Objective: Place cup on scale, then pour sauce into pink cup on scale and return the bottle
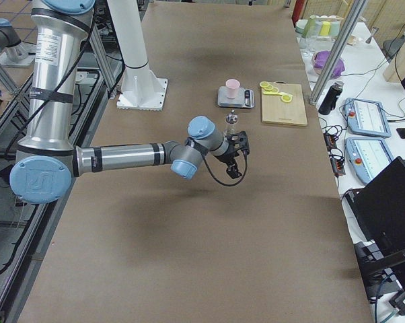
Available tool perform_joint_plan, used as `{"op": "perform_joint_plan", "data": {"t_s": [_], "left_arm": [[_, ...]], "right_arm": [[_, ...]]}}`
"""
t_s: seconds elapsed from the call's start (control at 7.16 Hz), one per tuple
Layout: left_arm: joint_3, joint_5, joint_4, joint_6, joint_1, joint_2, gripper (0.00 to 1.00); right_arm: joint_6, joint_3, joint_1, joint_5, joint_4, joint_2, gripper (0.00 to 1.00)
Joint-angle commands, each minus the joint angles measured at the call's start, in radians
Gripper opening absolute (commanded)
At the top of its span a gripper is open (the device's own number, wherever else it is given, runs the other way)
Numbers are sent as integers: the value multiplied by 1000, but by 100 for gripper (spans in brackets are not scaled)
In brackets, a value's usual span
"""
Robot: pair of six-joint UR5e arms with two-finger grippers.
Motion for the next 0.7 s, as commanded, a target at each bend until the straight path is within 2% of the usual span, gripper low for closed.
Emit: {"op": "perform_joint_plan", "data": {"t_s": [0.0, 0.28, 0.56], "left_arm": [[1, -1, 10, 100, -72, 47, 100], [7, 2, 16, 147, -116, 94, 100], [25, 2, 50, 147, -138, 114, 100]], "right_arm": [[-207, 0, 130, 32, -462, 201, 100], [-284, -5, 247, 297, -707, 268, 100], [-572, -2, 315, 310, -896, 268, 100]]}}
